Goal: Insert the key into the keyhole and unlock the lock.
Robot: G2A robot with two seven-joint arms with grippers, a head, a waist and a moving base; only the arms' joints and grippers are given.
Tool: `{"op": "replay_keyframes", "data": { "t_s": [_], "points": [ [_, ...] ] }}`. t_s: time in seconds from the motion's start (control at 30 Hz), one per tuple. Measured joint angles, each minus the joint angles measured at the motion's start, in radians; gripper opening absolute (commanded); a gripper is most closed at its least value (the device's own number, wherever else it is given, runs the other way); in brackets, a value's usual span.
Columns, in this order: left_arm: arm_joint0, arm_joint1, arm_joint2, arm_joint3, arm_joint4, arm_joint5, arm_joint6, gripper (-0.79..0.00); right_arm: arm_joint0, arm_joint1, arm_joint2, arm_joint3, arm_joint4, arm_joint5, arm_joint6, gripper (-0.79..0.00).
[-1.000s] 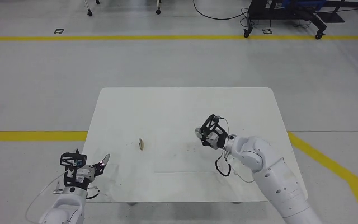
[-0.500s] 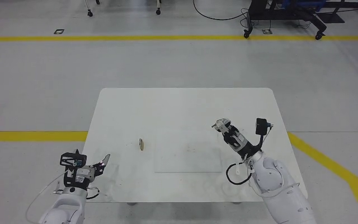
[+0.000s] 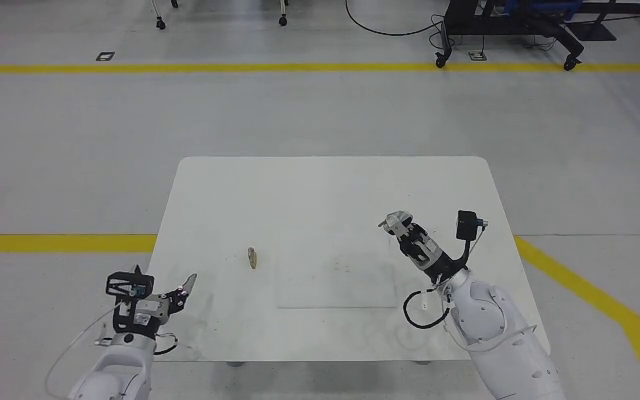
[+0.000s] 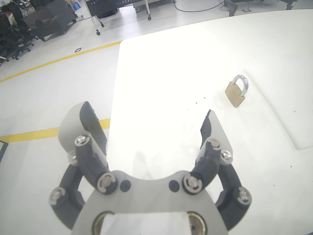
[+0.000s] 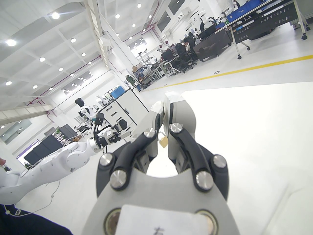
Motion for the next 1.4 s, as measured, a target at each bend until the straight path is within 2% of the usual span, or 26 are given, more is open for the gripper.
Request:
{"op": "replay_keyframes", "data": {
  "t_s": [0.07, 0.17, 0.27, 0.4, 0.5, 0.57, 0.67, 0.97, 1.07, 1.17, 1.23, 1.3, 1.37, 1.4],
  "points": [
    [-0.012, -0.002, -0.01, -0.02, -0.061, -0.028, -0.023, 0.0, 0.0, 0.0, 0.0, 0.0, 0.0, 0.0, 0.0, -0.785],
    [-0.066, -0.001, -0.024, -0.05, -0.245, -0.134, -0.119, 0.0, 0.0, 0.0, 0.0, 0.0, 0.0, 0.0, 0.0, -0.785],
    [-0.163, 0.005, -0.016, -0.031, -0.429, -0.284, -0.277, 0.0, -0.002, -0.001, 0.001, -0.001, 0.005, 0.005, -0.005, -0.785],
    [-0.339, 0.011, 0.061, 0.056, -0.68, -0.471, -0.539, 0.0, -0.015, -0.021, -0.028, -0.028, 0.106, 0.043, -0.123, -0.785],
    [-0.449, 0.016, 0.116, 0.098, -0.847, -0.588, -0.705, 0.0, -0.003, -0.04, -0.075, -0.042, 0.101, 0.087, -0.204, -0.785],
    [-0.499, 0.018, 0.131, 0.117, -0.939, -0.631, -0.782, 0.0, 0.014, -0.053, -0.112, -0.042, 0.108, 0.103, -0.246, -0.785],
    [-0.498, 0.019, 0.131, 0.119, -0.965, -0.631, -0.793, 0.0, 0.034, -0.066, -0.151, -0.045, 0.092, 0.119, -0.274, -0.785],
    [-0.485, 0.018, 0.145, 0.123, -0.951, -0.619, -0.779, 0.0, 0.034, -0.066, -0.15, -0.046, 0.091, 0.119, -0.273, -0.785],
    [-0.499, 0.011, 0.194, 0.188, -1.128, -0.606, -0.796, 0.0, 0.033, -0.066, -0.15, -0.044, 0.087, 0.124, -0.268, -0.785],
    [-0.552, -0.003, 0.262, 0.283, -1.499, -0.538, -0.867, 0.0, 0.039, -0.066, -0.159, -0.046, 0.056, 0.205, -0.186, -0.785],
    [-0.599, -0.011, 0.301, 0.35, -1.736, -0.508, -0.948, 0.0, 0.049, -0.064, -0.156, -0.051, 0.076, 0.266, -0.087, -0.785],
    [-0.64, -0.021, 0.345, 0.408, -1.892, -0.487, -1.012, 0.0, 0.052, -0.062, -0.149, -0.073, 0.124, 0.3, -0.001, -0.785],
    [-0.679, -0.029, 0.379, 0.461, -1.964, -0.474, -1.046, -0.037, 0.049, -0.061, -0.141, -0.093, 0.174, 0.311, 0.057, -0.785],
    [-0.706, -0.035, 0.402, 0.495, -1.981, -0.471, -1.055, -0.086, 0.046, -0.06, -0.137, -0.102, 0.205, 0.317, 0.089, -0.785]
  ]
}}
